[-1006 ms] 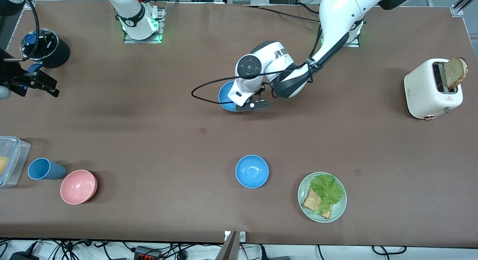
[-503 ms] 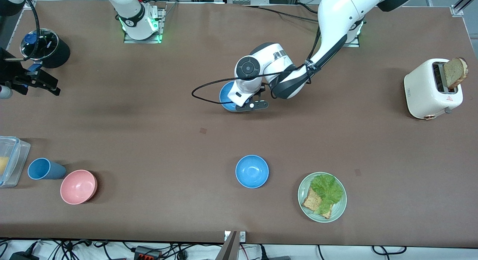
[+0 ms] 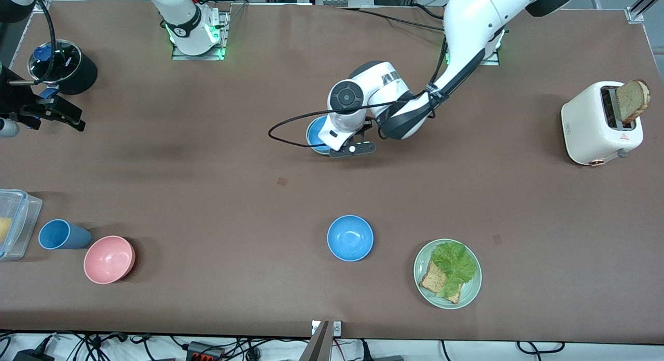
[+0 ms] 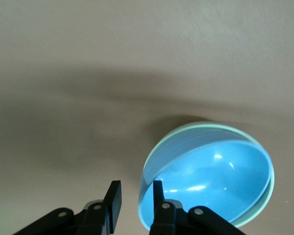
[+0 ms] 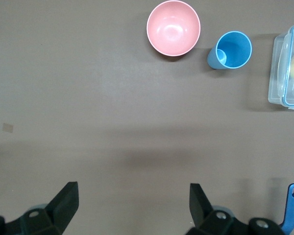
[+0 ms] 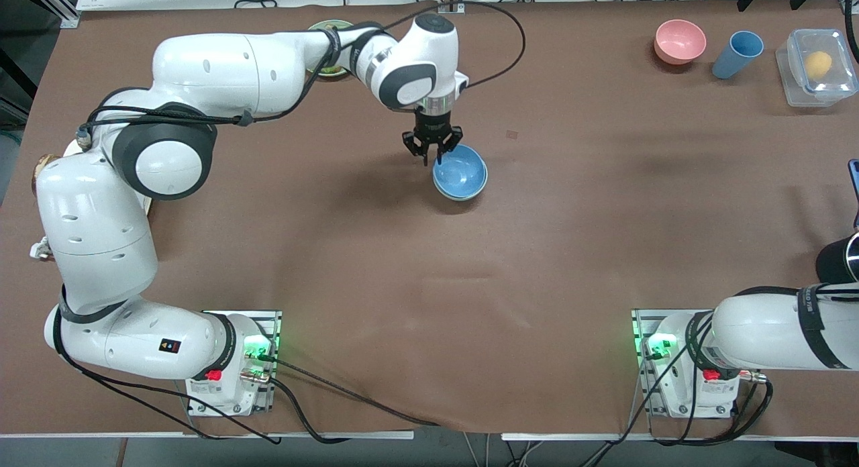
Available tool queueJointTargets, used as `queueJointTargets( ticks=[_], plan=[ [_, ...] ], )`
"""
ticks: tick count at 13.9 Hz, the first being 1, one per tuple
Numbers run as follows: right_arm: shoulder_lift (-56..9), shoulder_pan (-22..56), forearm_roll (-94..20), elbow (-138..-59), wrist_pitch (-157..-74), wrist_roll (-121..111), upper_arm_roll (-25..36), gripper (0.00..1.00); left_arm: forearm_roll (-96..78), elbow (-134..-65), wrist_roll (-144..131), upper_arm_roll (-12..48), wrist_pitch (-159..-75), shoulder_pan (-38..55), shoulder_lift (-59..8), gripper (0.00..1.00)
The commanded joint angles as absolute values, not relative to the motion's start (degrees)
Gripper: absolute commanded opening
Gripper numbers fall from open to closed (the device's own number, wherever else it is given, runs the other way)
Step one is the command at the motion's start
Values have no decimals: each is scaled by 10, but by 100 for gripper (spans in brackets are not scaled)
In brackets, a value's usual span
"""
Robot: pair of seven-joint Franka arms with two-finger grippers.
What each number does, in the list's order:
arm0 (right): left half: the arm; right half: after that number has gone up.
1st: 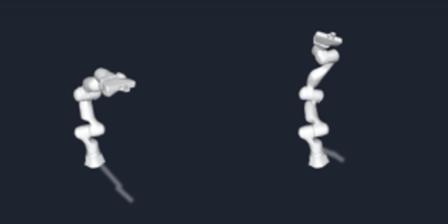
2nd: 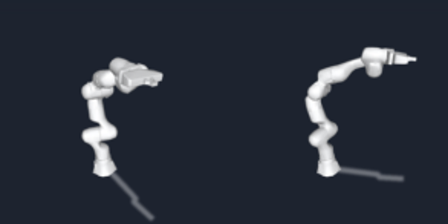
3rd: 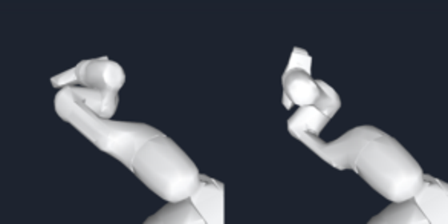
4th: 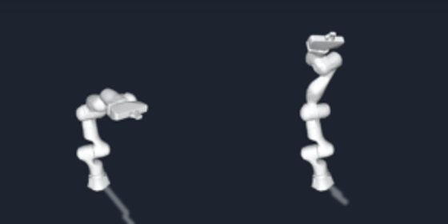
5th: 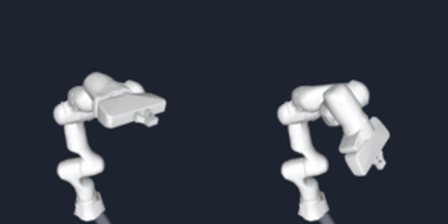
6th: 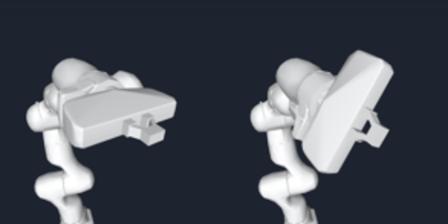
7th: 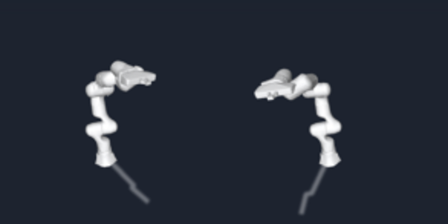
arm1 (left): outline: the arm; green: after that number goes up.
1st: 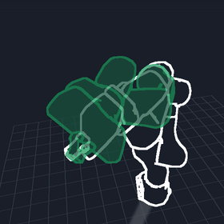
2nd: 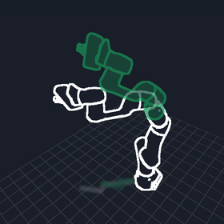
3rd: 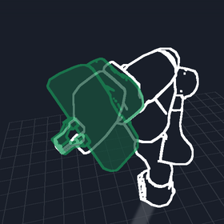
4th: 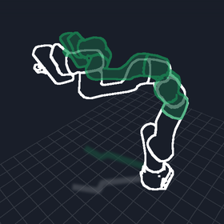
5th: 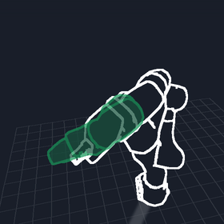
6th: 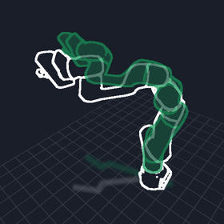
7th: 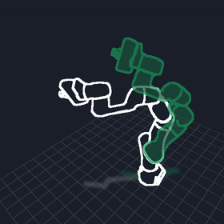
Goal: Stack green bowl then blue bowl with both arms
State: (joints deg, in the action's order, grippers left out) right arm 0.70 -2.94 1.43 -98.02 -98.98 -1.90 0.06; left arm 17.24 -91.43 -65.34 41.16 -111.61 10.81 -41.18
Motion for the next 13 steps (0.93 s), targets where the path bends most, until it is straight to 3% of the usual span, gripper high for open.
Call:
queueJointTargets(
  ticks=[1,7,10,13],
  plan=[
    [4,-33,11,-968,-977,-11,-2,100,178,-885,-657,431,-1058,84,-394,37],
    [4,-31,11,-969,-969,-11,-2,100,181,-867,-644,542,-960,-48,-357,44],
    [4,-31,11,-969,-972,-11,-3,100,178,-854,-593,612,-886,-158,-347,51],
    [4,-31,11,-969,-970,-11,-4,100,178,-832,-561,671,-873,-252,-348,59]
  ],
)
